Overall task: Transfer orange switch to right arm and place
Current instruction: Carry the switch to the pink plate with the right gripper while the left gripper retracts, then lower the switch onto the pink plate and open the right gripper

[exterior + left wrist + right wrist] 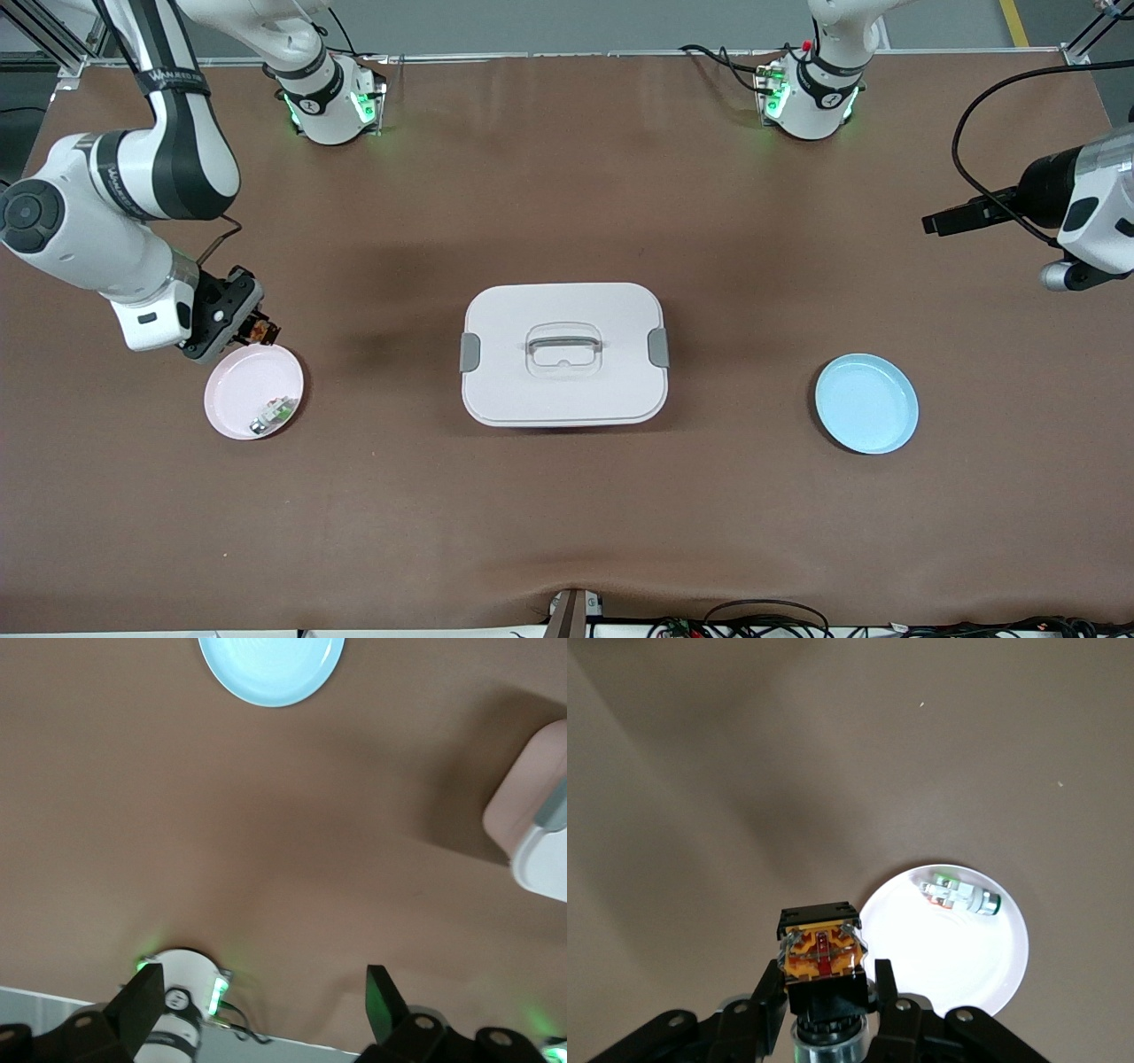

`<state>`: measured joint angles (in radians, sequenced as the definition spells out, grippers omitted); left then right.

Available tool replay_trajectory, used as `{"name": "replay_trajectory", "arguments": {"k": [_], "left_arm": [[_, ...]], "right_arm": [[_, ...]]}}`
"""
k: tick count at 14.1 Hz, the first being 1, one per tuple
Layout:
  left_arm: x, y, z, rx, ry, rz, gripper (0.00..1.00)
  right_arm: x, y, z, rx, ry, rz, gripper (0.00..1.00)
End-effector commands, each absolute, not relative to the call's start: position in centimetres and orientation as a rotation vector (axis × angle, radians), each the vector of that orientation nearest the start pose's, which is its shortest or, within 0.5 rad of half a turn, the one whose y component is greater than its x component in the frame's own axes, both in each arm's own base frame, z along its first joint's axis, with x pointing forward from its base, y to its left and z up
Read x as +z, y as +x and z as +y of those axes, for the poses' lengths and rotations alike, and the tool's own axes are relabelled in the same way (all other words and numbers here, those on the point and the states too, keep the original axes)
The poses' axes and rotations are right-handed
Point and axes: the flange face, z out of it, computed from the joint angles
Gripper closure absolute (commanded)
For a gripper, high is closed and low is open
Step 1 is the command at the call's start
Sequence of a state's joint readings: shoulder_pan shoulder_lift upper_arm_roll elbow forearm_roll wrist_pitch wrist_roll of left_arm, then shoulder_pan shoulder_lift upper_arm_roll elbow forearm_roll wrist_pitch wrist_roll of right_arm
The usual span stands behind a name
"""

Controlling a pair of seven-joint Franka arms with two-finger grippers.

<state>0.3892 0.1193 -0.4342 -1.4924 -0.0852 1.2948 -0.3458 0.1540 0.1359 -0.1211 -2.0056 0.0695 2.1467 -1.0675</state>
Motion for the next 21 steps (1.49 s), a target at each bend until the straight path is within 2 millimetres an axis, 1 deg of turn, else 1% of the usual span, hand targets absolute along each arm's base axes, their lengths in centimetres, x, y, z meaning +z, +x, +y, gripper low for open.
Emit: {"name": "replay_trajectory", "arguments": {"k": [1, 2, 3, 4, 5, 6, 8, 9, 12, 14, 15, 16, 18, 21], "left_arm": [[59.9, 55.0, -2.2, 0.359, -3.119, -0.264, 0.00], [60.2, 55.5, -2.0, 0.300, -3.131, -0.132, 0.00], [60.8, 55.9, -2.1, 0.230, -3.133, -0.005, 0.00], [61.1, 56.3, -2.7, 0.177, -3.135, 0.046, 0.00], [61.1, 56.5, -3.1, 0.157, -3.137, 0.058, 0.00], [61.2, 56.7, -3.0, 0.132, -3.138, 0.056, 0.00], [61.3, 57.2, -1.9, 0.094, -3.147, 0.025, 0.00], [61.6, 57.6, -1.6, 0.074, -3.150, 0.019, 0.00], [62.2, 57.8, -2.1, 0.044, -3.152, 0.035, 0.00], [62.1, 58.0, -2.5, 0.034, -3.155, 0.047, 0.00], [62.1, 58.1, -2.8, 0.022, -3.156, 0.056, 0.00], [62.2, 58.0, -3.5, 0.015, -3.154, 0.073, 0.00], [62.5, 57.8, -5.6, 0.004, -3.135, 0.132, 0.00], [62.6, 57.6, -7.2, 0.000, -3.123, 0.149, 0.00]], "right_arm": [[37.0, 58.0, 0.9, -0.066, -2.640, -1.689, 1.00], [36.1, 58.2, 0.4, -0.074, -2.628, -1.720, 1.00], [35.1, 57.9, -0.2, -0.089, -2.620, -1.750, 1.00], [34.0, 57.5, -0.8, -0.108, -2.619, -1.773, 1.00], [32.9, 57.2, -1.5, -0.122, -2.614, -1.797, 1.00], [31.9, 57.1, -2.3, -0.131, -2.606, -1.823, 1.00], [30.3, 57.0, -4.0, -0.150, -2.588, -1.876, 1.00], [29.6, 56.9, -4.4, -0.154, -2.579, -1.895, 1.00], [27.9, 56.7, -5.0, -0.161, -2.571, -1.927, 1.00], [26.5, 56.7, -6.0, -0.165, -2.559, -1.958, 1.00], [25.7, 56.7, -6.5, -0.161, -2.548, -1.971, 1.00], [25.2, 56.7, -6.8, -0.175, -2.538, -1.976, 1.00], [24.1, 56.7, -7.1, -0.210, -2.489, -1.984, 1.00], [22.2, 56.8, -7.9, -0.287, -2.422, -1.981, 1.00]]}}
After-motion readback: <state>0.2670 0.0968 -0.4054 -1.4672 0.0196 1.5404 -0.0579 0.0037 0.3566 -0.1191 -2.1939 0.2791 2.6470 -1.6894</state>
